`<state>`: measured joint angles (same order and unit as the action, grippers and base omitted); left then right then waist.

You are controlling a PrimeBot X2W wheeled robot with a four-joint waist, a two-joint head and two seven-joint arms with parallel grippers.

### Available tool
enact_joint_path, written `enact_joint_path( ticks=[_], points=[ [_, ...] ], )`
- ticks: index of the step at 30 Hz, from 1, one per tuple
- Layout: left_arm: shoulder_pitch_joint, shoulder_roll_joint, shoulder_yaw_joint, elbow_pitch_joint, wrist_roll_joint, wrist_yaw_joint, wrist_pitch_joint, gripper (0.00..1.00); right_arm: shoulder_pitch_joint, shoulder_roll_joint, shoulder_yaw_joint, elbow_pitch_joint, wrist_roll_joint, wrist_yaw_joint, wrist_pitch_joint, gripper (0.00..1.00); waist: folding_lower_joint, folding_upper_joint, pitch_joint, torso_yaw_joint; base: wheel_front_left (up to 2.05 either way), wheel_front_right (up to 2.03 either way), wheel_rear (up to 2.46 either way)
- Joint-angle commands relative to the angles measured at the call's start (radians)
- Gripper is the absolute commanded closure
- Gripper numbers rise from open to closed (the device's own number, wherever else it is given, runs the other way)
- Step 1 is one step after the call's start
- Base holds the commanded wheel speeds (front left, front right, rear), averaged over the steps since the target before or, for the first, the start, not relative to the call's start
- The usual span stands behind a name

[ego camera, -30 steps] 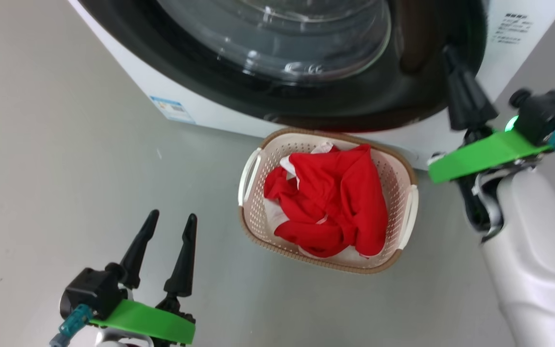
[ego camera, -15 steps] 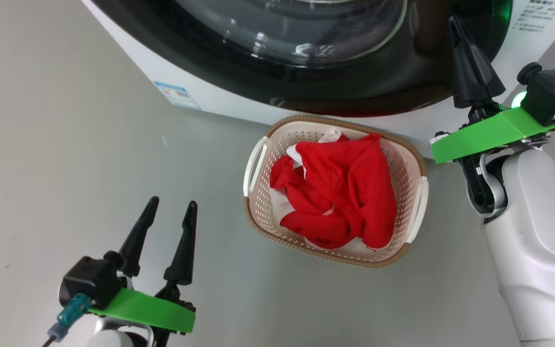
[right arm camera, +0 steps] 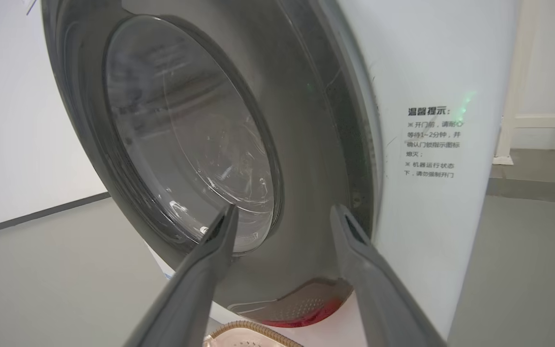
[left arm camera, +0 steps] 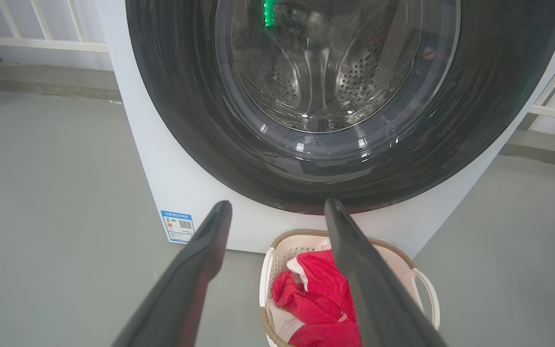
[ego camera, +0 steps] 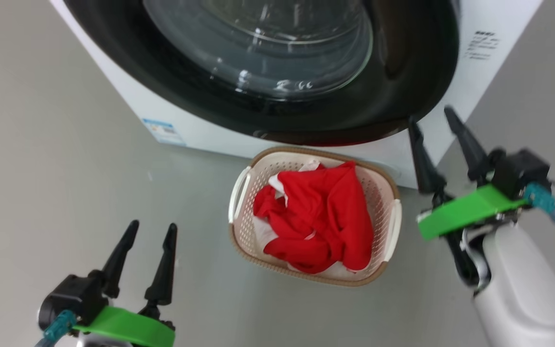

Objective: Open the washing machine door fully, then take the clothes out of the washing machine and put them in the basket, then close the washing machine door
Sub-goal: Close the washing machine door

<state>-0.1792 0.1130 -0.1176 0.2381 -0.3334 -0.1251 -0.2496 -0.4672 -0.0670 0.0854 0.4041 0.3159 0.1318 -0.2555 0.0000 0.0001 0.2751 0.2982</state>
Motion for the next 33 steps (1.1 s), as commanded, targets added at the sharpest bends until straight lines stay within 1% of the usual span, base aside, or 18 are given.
enact_joint_path(
  ticks=[1, 14, 25, 33],
  points=[
    [0.007, 0.031, 0.041, -0.015, 0.011, -0.006, -0.012, 0.0, 0.021, 0.015, 0.027, -0.031, 0.011, -0.001, -0.006, 0.0, 0.0, -0.0001, -0.033, -0.029, 0.0, 0.0, 0.0],
    [0.057, 0.076, 0.077, 0.006, 0.031, -0.006, -0.012, 0.0, 0.221, 0.017, 0.026, -0.071, 0.04, -0.001, -0.006, 0.0, 0.0, -0.0001, -0.13, -0.109, 0.0, 0.0, 0.0],
    [0.118, 0.091, 0.125, 0.012, 0.045, -0.006, -0.012, 0.0, 0.363, 0.017, 0.009, -0.097, 0.063, -0.001, -0.006, 0.0, 0.0, -0.0001, -0.208, -0.186, 0.0, 0.0, 0.0],
    [0.155, 0.106, 0.12, 0.007, 0.035, -0.006, -0.012, 0.0, 0.443, 0.017, -0.012, -0.11, 0.057, -0.001, -0.006, 0.0, 0.0, -0.0001, -0.247, -0.233, 0.0, 0.0, 0.0]
  ],
)
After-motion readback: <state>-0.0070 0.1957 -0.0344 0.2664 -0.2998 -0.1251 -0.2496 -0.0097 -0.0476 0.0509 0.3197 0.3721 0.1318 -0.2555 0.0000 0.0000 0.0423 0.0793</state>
